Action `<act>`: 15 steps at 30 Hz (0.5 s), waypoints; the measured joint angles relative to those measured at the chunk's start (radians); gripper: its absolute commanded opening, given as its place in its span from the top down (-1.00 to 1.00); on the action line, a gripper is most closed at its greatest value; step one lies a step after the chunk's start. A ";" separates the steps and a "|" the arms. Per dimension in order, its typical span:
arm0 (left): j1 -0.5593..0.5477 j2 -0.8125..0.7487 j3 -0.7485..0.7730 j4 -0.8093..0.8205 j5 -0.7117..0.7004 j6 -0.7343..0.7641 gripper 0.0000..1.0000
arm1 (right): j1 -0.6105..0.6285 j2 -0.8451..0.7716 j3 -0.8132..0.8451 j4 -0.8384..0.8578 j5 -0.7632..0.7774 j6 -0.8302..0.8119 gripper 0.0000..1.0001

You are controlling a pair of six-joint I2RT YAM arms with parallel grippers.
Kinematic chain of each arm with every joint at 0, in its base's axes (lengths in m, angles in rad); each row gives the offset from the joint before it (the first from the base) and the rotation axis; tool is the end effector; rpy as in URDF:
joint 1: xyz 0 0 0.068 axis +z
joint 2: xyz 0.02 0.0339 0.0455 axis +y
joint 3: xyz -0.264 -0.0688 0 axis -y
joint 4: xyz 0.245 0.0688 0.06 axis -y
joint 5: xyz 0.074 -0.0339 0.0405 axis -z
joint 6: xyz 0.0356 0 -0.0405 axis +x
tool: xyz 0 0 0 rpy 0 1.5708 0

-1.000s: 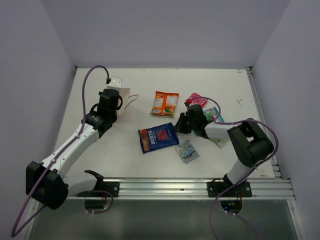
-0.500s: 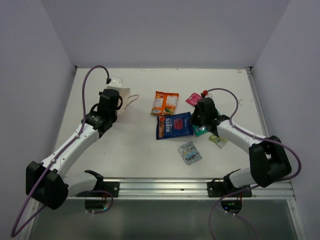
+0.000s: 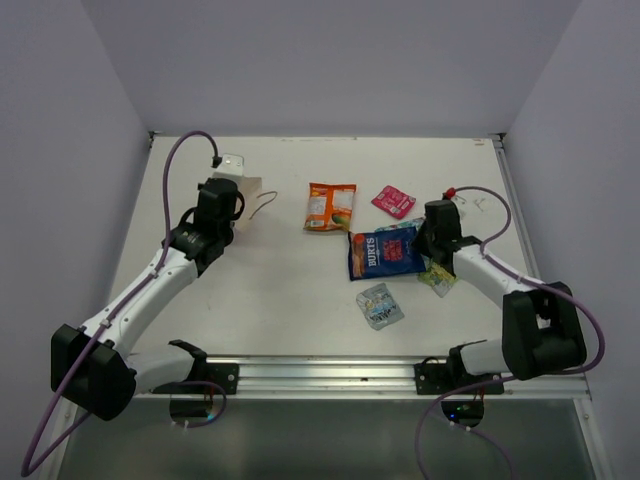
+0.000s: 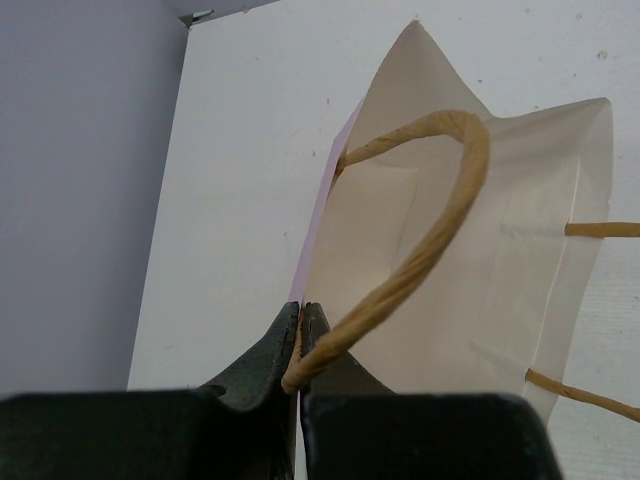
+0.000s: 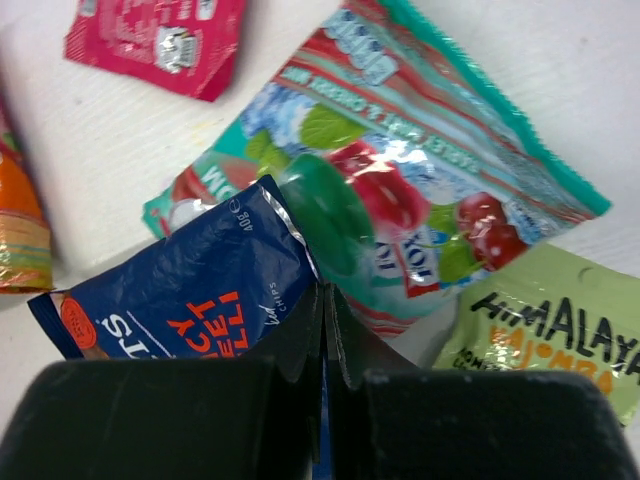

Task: Place the snacks into the paper bag
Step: Pick up the snack from the center of the board.

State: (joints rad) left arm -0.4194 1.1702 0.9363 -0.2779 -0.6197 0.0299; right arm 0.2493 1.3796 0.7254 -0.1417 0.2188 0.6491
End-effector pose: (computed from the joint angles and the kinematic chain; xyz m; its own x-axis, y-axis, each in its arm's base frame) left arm 0.2450 -0.0866 0.3077 -0.4510 0.2277 -0.8630 -0.1176 0.9433 0.3104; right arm 0.2702 0.0608 0.1935 -0.6082 0.4540 -0.6511 0.3439 0.8900 0.2994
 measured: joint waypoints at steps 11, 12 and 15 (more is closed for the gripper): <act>0.000 -0.004 0.000 0.000 0.005 -0.003 1.00 | -0.129 -0.021 -0.101 0.047 -0.059 0.074 0.44; 0.000 -0.004 0.000 0.000 0.006 -0.003 1.00 | -0.135 -0.029 -0.105 0.049 -0.070 0.077 0.33; 0.000 -0.004 0.000 0.000 0.006 -0.003 1.00 | -0.160 -0.065 -0.126 0.054 -0.109 0.082 -0.06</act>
State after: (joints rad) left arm -0.4194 1.1664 0.9363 -0.2779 -0.6136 0.0269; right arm 0.0895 1.3148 0.5991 -0.0875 0.1093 0.7311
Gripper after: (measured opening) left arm 0.018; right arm 0.427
